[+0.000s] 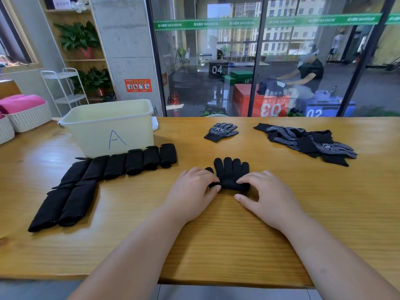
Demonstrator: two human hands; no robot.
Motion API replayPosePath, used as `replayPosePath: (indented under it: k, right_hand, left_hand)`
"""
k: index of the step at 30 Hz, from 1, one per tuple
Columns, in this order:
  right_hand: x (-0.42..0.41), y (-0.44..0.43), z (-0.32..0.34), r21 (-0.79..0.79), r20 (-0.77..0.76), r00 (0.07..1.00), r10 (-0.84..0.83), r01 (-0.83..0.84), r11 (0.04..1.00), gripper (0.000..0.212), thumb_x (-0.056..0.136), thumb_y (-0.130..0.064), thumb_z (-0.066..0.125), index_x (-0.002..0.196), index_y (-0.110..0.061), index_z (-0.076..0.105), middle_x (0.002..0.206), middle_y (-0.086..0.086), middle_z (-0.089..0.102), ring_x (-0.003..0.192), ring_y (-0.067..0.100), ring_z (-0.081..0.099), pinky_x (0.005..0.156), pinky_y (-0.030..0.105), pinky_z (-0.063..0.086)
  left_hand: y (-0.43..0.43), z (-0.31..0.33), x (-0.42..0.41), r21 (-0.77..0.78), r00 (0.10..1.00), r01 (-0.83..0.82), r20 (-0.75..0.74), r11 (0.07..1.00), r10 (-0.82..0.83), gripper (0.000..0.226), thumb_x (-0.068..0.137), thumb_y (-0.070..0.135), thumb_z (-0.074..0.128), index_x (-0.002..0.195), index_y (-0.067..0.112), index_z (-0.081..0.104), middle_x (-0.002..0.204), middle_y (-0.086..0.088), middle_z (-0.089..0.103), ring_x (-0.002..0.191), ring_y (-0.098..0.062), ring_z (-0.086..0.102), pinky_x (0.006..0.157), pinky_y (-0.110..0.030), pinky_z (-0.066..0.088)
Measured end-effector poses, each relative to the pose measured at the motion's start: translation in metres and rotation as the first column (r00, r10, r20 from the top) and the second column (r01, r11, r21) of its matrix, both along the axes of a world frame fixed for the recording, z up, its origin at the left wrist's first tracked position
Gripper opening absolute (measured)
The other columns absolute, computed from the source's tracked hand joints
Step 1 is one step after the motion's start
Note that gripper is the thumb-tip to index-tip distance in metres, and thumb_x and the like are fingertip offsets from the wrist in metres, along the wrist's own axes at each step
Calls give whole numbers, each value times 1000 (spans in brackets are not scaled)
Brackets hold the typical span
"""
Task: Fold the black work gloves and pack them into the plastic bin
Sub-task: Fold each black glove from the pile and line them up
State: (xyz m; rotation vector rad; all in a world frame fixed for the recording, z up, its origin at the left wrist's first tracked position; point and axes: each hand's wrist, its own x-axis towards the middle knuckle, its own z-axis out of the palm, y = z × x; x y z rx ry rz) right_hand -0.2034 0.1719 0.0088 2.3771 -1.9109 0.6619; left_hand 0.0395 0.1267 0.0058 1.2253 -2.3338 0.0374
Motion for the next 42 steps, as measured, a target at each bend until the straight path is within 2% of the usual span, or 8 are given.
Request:
replayPosePath:
  k: [5, 9, 14, 20, 26, 34, 39, 42]
  right_hand:
    - [-4, -1, -1, 29, 229, 973, -13, 7, 1000, 19, 98, -47, 70, 116, -52, 67, 102, -28, 58, 102, -2, 53, 82, 25, 43]
    - [-9, -1, -2, 61, 466, 885, -11, -20, 998, 19, 98, -43, 72, 113, -53, 69, 103, -24, 68, 102, -7, 59, 81, 17, 41]
    - [-7, -6, -2, 90, 547, 835, -60, 13, 996, 19, 96, -48, 74, 114, -51, 68, 95, -26, 76, 93, -9, 62, 75, 18, 39]
    - [1, -16, -5, 3, 433, 892, -132, 145, 989, 25, 95, -48, 73, 118, -44, 67, 94, -21, 69, 75, 1, 62, 68, 28, 50]
    - [10, -11, -1, -155, 147, 986, -82, 105, 982, 13, 101, -31, 66, 107, -39, 76, 109, -25, 60, 94, 1, 51, 72, 27, 48]
    - [8, -1, 1, -65, 12, 997, -77, 77, 995, 37, 106, -38, 45, 133, -38, 70, 134, -29, 63, 120, 3, 48, 88, 26, 48]
    - [8, 4, 2, -10, 1, 1000, -29, 29, 1000, 45, 98, -41, 59, 143, -38, 61, 143, -28, 57, 129, 2, 45, 102, 29, 47]
    - [2, 5, 0, 7, 102, 995, -20, 20, 1000, 44, 98, -33, 66, 141, -40, 61, 134, -27, 61, 123, 0, 47, 101, 28, 45]
  left_hand:
    - [3, 2, 4, 118, 984, 33, -179, 992, -11, 23, 103, 51, 61, 118, 38, 73, 104, 26, 65, 107, 0, 53, 100, -35, 48]
    - [3, 1, 8, 240, 946, 70, -324, 968, 12, 30, 96, 53, 72, 123, 45, 66, 103, 25, 69, 108, 3, 61, 97, -34, 54]
    - [2, 3, 6, 318, 931, 72, -362, 945, 51, 35, 101, 50, 68, 133, 50, 56, 94, 24, 75, 89, -5, 70, 91, -34, 56]
    - [-3, -1, 2, 234, 933, 51, -359, 971, 38, 31, 101, 33, 71, 127, 47, 64, 107, 21, 64, 96, -3, 65, 90, -35, 58]
    - [-7, -2, 0, 82, 984, 19, -179, 996, -4, 24, 102, 29, 68, 124, 31, 75, 135, 24, 56, 122, -5, 55, 104, -35, 51]
    - [-1, -1, 2, 73, 999, 5, -40, 997, -2, 41, 102, 52, 60, 135, 31, 71, 136, 22, 65, 123, -5, 54, 107, -37, 48]
    - [1, 1, 3, 124, 997, -9, -76, 992, 18, 44, 97, 47, 71, 138, 34, 66, 133, 21, 66, 119, -7, 53, 106, -39, 48]
    - [5, 4, 2, 144, 990, -16, -138, 990, 36, 39, 100, 41, 69, 139, 35, 64, 116, 29, 60, 113, -5, 54, 105, -38, 48]
